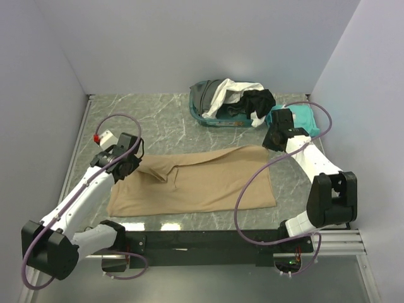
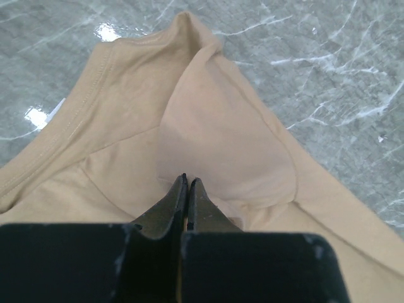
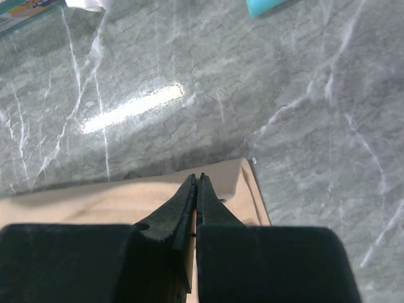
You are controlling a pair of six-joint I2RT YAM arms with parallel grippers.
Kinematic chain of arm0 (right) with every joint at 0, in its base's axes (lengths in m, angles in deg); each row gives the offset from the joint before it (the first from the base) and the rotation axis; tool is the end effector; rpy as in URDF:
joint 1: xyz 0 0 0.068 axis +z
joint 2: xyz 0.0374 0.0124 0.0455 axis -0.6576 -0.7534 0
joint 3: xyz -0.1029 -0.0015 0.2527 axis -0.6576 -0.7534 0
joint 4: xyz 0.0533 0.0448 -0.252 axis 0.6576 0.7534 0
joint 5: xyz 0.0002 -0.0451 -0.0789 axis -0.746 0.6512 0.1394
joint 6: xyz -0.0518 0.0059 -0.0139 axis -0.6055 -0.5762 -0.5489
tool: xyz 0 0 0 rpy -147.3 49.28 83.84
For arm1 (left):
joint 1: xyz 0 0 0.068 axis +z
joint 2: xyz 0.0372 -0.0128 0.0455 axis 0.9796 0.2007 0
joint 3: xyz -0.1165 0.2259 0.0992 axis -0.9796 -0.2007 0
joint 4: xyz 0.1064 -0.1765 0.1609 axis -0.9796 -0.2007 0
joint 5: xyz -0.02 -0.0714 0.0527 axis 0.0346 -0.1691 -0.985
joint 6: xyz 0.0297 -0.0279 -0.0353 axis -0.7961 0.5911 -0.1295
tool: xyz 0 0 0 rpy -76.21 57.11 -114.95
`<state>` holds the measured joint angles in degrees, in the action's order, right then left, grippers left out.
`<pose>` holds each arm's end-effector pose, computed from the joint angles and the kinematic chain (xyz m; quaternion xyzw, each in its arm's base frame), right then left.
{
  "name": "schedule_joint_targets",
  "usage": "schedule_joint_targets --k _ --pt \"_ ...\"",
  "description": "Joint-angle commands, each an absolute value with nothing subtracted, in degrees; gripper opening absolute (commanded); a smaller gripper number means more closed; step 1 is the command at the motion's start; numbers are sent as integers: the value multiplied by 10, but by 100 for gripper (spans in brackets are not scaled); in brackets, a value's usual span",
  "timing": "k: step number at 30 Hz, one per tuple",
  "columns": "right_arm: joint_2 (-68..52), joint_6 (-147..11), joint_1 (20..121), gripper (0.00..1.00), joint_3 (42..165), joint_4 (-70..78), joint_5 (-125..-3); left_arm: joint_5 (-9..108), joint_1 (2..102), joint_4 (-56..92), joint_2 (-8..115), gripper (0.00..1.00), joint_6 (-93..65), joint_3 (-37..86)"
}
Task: Fold and stack the t-shirts
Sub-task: Fold the tshirt
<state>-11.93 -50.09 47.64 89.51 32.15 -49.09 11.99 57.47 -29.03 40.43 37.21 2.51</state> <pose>0.3106 0.0311 0.2460 0.1683 0.9304 0.0281 0.3244 0.1999 -0.0579 0.2671 -0.3980 0.8408 -0.0019 0.3669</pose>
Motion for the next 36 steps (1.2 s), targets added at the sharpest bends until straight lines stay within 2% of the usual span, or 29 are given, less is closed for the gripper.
schedule_joint_targets --k 1,14,24,27,28,29,30,31,32,33,34,35,36 --pt "-82 -503 480 0 887 335 -464 106 573 -335 378 1 387 59" --pt "-50 -506 478 0 860 336 -449 120 573 -407 288 1 395 53" --pt "-48 -499 479 0 832 340 -433 186 573 -423 222 3 438 -35" --pt "-43 -485 478 6 811 349 -403 249 573 -395 199 33 427 -65" --pt "-40 -482 478 8 806 350 -396 253 573 -402 189 38 435 -69" --pt "-38 -479 479 25 803 351 -389 255 572 -407 185 42 444 -66" --pt "-32 -471 478 35 800 353 -380 255 572 -414 174 48 446 -63" --pt "-30 -469 479 42 800 356 -370 251 572 -428 167 61 451 -58" --pt "-25 -467 479 48 801 358 -369 236 572 -432 160 67 455 -47" --pt "-17 -465 479 50 805 359 -369 222 572 -435 153 73 454 -43" --pt "-13 -467 478 55 806 357 -380 213 572 -430 141 90 453 -39" --pt "-9 -467 479 57 809 357 -387 206 572 -424 137 99 446 -35" --pt "3 -474 478 61 812 354 -397 201 572 -416 136 99 441 -28"
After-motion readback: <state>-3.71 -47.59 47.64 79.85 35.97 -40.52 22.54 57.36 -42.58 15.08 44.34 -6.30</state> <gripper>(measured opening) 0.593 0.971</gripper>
